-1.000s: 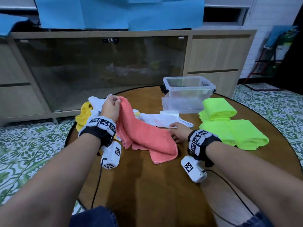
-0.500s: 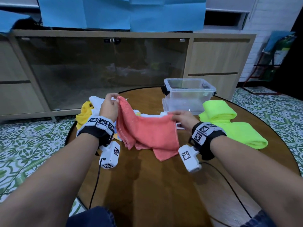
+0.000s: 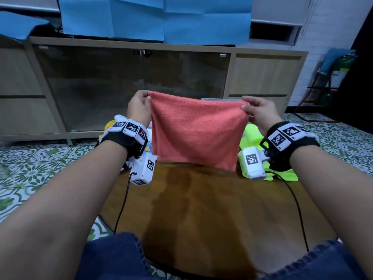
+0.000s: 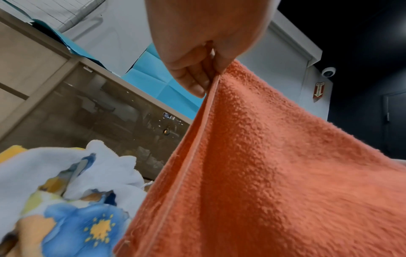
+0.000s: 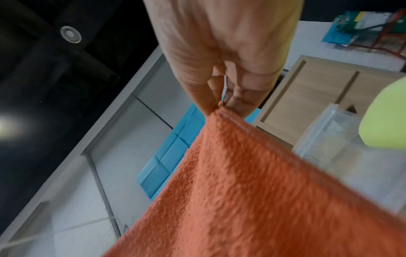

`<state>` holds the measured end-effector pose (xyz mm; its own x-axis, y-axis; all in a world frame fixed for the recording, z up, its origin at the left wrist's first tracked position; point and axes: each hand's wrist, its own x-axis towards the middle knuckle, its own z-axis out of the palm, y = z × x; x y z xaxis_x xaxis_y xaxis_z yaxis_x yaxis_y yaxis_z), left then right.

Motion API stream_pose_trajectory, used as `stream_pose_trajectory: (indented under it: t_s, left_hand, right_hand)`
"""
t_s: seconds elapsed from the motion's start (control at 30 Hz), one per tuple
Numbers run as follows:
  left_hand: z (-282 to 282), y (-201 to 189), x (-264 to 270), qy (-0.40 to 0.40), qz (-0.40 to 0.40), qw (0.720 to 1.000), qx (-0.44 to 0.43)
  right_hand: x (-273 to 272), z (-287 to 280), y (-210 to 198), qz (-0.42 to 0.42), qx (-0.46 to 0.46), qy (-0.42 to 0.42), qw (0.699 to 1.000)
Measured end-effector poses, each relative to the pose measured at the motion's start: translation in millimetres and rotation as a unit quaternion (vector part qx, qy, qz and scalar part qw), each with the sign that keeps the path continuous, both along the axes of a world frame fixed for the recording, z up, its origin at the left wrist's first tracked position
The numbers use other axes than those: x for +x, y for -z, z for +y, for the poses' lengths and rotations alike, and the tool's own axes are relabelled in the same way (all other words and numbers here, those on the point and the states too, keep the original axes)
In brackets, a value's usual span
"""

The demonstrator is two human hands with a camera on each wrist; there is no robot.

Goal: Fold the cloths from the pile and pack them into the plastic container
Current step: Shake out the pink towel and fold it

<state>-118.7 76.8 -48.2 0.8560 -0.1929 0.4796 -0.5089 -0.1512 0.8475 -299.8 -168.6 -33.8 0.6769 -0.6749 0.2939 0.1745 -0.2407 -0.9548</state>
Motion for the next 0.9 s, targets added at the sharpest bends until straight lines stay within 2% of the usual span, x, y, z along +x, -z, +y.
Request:
stream_pose_trajectory:
  t_s: [0.13,0.23,0.4,0.5,0.63,0.77,0.9]
  left_hand:
    - [1.7,-13.2,-11.8,0.001,-0.012,1.0,-0.008]
    - [0.7,-20.2,-20.7,0.006,-0.013,1.0,-0.003]
    - [1.0,-29.0,-27.7,0.024,0.001,1.0,-0.005]
    - [-0.4,-26.2,-29.1,0.013,-0.015,1.0,0.012]
    - [-8.7,-6.2,-16.7,0.014,-0.006,1.0,0.015]
    - [-22.9,14.2,2.8,-0.003,-0.019,0.998,0.053]
    - [-38.4,31.8,23.0,-0.009,-0.005,1.0,0.021]
  right_hand:
    - [-10.3,-4.5,-12.1,0.072,-0.153,0.036,0.985]
    - [-17.2,-12.8,-16.8,0.088,-0.204,0.065,0.973]
    - [-26.6,-16.5,-20.9,0.108,-0.223,0.064,0.967]
    - [-26.7,-20.1,-18.3,0.099,-0.239,0.098,0.961]
    - [-14.4,-34.4,-4.9,0.107,-0.244,0.14,0.954]
    - [3.3,-45.2,8.6,0.106,-0.226,0.127,0.96]
    - [23.7,-51.8,30.9,0.081,-0.185,0.116,0.973]
